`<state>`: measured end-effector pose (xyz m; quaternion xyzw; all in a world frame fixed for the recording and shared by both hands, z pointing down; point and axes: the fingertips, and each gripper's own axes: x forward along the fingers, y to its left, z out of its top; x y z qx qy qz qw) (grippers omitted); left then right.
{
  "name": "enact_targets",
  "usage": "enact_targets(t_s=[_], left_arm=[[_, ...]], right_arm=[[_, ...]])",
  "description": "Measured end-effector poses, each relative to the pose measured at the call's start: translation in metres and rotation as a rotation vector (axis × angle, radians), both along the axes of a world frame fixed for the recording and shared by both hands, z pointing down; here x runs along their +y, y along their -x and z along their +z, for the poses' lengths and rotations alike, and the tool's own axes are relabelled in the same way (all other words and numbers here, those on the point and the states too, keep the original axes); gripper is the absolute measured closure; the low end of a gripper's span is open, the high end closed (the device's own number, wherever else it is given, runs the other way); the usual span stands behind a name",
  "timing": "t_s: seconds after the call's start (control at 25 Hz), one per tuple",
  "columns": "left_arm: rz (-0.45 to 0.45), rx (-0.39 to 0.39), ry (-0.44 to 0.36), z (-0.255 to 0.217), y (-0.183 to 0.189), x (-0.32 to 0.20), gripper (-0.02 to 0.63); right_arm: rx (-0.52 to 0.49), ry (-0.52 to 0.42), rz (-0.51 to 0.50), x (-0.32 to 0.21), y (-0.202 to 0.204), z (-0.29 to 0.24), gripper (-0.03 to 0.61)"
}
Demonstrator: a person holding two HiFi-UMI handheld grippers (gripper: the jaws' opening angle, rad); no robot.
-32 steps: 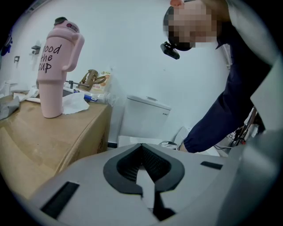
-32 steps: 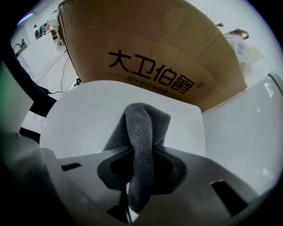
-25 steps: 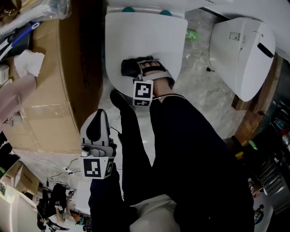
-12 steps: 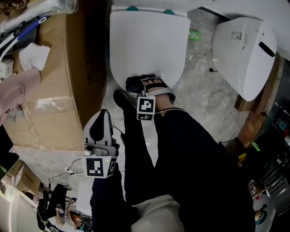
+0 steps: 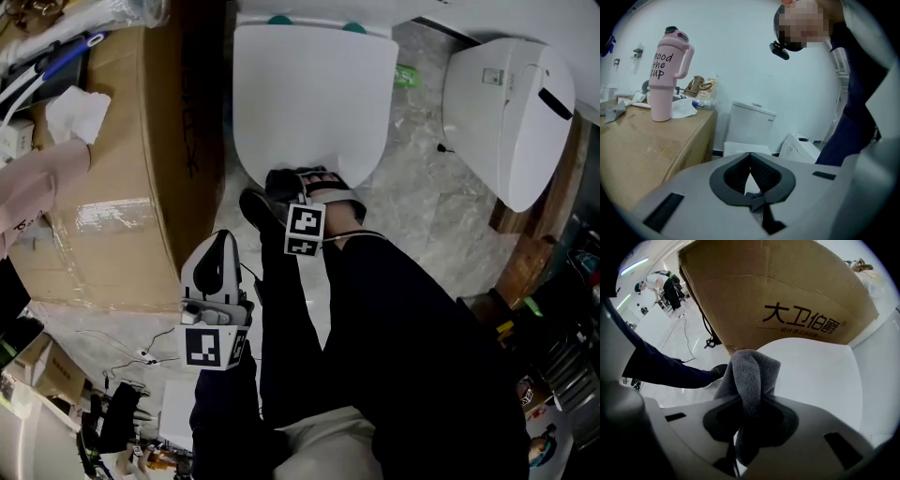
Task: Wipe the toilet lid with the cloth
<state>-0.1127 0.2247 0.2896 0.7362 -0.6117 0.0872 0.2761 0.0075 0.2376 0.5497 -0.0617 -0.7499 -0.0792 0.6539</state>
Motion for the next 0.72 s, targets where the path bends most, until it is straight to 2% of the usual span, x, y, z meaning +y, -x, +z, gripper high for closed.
enact_targets(t_s=[0.12,0.24,0.56,0.72], left_arm=[[-0.007,0.009,-0.014,-0.002,0.002,-0.001,0.601],[0.019,0.008,-0.007,0.0,0.001,-0.002,0.601],[-0.022,0.031,0.022,0.009,0.005,-0.004,0.601],[-0.061,0.04,0.004,0.004,0.018,-0.014,0.601]], right_arm=[[0.013,0.043,0.011,-0.003,0.002,-0.003,0.505],[-0.01,0.035,0.031,-0.02,0.012,-0.01,0.505],[-0.127,-0.128,0.1,-0.144,0.056,-0.042,0.506],[-0.141,-0.247,0.06,-0.205,0.071,-0.051,0.506]])
